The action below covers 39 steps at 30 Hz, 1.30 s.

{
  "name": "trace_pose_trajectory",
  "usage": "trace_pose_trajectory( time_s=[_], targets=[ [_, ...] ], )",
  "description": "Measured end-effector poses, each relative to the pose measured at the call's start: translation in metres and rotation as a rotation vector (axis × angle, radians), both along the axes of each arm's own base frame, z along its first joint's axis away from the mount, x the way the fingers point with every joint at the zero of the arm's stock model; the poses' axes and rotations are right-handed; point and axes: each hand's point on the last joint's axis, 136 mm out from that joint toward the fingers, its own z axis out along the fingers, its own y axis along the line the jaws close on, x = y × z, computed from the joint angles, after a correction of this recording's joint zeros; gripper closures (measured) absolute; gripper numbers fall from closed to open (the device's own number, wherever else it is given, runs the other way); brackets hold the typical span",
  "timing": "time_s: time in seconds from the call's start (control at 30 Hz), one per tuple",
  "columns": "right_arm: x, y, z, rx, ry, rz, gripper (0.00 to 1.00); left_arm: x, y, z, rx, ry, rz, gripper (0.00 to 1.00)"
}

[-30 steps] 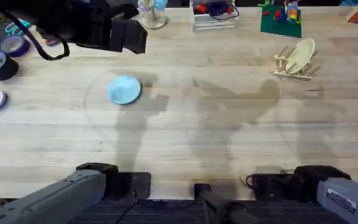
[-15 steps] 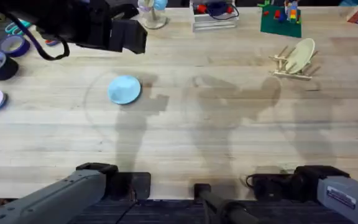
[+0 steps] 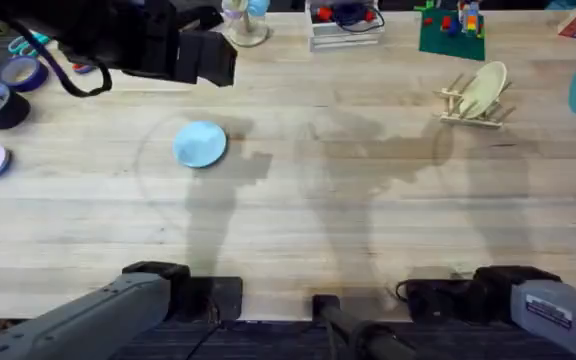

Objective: Pick up the plates from the table one by one and place each into a slot on the dish rack.

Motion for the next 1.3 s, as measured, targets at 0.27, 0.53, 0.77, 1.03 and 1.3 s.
trace_pose_trajectory(
  time_s=[0.27,0.53,0.77,1.03,1.3],
  targets=[
    [0.007,-0.002,0.001,0.046,-0.037,0.003,0.973,0.000,0.000,0.000,0.000,0.000,0.000,0.007],
    [0.007,-0.010,0.000,0.079,-0.047,-0.010,0.973,0.000,0.000,0.000,0.000,0.000,0.000,0.007],
    [0.011,-0.015,-0.007,0.120,-0.039,-0.016,0.973,0.000,0.000,0.000,0.000,0.000,0.000,0.007],
    [0.030,-0.012,-0.033,0.167,0.040,0.022,0.973,0.000,0.000,0.000,0.000,0.000,0.000,0.007],
    [0.038,-0.020,-0.039,0.186,0.039,0.015,0.973,0.000,0.000,0.000,0.000,0.000,0.000,0.007]
  ],
)
